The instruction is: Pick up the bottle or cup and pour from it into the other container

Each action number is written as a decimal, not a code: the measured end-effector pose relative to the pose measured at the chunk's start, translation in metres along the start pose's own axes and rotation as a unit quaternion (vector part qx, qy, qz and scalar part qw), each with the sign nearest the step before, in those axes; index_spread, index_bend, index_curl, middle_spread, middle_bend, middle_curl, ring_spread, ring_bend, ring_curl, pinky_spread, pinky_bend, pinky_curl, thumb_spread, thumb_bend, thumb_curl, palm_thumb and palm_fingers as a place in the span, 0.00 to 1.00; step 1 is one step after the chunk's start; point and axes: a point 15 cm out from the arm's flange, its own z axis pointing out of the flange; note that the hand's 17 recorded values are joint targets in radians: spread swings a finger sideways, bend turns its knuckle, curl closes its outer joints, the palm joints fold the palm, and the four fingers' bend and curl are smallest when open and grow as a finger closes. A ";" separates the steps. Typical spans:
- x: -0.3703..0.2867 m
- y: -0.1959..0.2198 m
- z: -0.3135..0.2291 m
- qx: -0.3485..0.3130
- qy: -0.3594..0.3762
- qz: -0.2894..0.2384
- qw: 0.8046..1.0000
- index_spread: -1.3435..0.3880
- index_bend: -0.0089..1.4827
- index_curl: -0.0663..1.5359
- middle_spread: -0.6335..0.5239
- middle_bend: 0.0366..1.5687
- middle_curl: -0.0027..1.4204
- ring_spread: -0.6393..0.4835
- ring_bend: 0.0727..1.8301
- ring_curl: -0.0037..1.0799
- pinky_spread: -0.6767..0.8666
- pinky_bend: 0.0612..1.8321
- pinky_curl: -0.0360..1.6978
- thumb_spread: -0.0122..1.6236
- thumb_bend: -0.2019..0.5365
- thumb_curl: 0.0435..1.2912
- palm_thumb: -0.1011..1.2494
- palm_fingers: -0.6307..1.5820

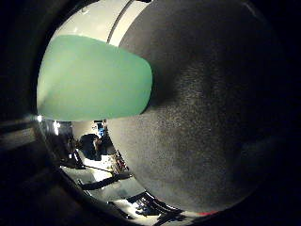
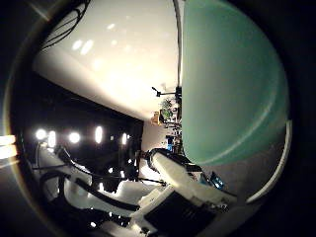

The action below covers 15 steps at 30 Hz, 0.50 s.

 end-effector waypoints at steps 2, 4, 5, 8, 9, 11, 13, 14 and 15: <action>0.000 0.000 0.002 -0.002 -0.001 0.000 1.000 0.67 0.12 0.20 0.51 0.25 0.28 0.56 0.33 0.28 0.63 0.28 0.17 0.59 0.25 0.21 0.48 0.46; -0.001 -0.002 0.006 -0.007 -0.002 -0.002 1.000 0.65 0.13 0.21 0.47 0.29 0.30 0.51 0.37 0.30 0.56 0.27 0.16 0.60 0.25 0.21 0.50 0.51; -0.001 -0.002 0.008 -0.009 -0.003 -0.002 1.000 0.65 0.13 0.22 0.46 0.31 0.31 0.49 0.39 0.31 0.52 0.29 0.16 0.60 0.25 0.22 0.51 0.53; -0.001 -0.003 0.012 -0.014 -0.007 -0.002 1.000 0.61 0.13 0.23 0.39 0.38 0.36 0.40 0.48 0.37 0.30 0.39 0.17 0.61 0.26 0.23 0.56 0.65; -0.001 -0.003 0.013 -0.015 -0.007 -0.002 1.000 0.60 0.13 0.24 0.38 0.39 0.37 0.39 0.51 0.39 0.27 0.41 0.18 0.61 0.26 0.23 0.57 0.68; -0.002 -0.004 0.017 -0.020 -0.010 -0.003 1.000 0.57 0.15 0.26 0.34 0.43 0.41 0.37 0.53 0.42 0.19 0.46 0.20 0.61 0.26 0.25 0.61 0.73; -0.002 -0.004 0.020 -0.023 -0.013 -0.003 1.000 0.55 0.18 0.30 0.32 0.46 0.44 0.36 0.54 0.45 0.15 0.49 0.23 0.61 0.25 0.26 0.63 0.76; -0.003 -0.004 0.022 -0.026 -0.014 -0.003 1.000 0.54 0.21 0.33 0.32 0.48 0.46 0.36 0.55 0.47 0.15 0.51 0.24 0.61 0.25 0.27 0.65 0.77; -0.004 -0.005 0.024 -0.028 -0.015 -0.003 0.999 0.53 0.23 0.34 0.32 0.50 0.48 0.35 0.56 0.48 0.15 0.52 0.25 0.60 0.25 0.28 0.66 0.78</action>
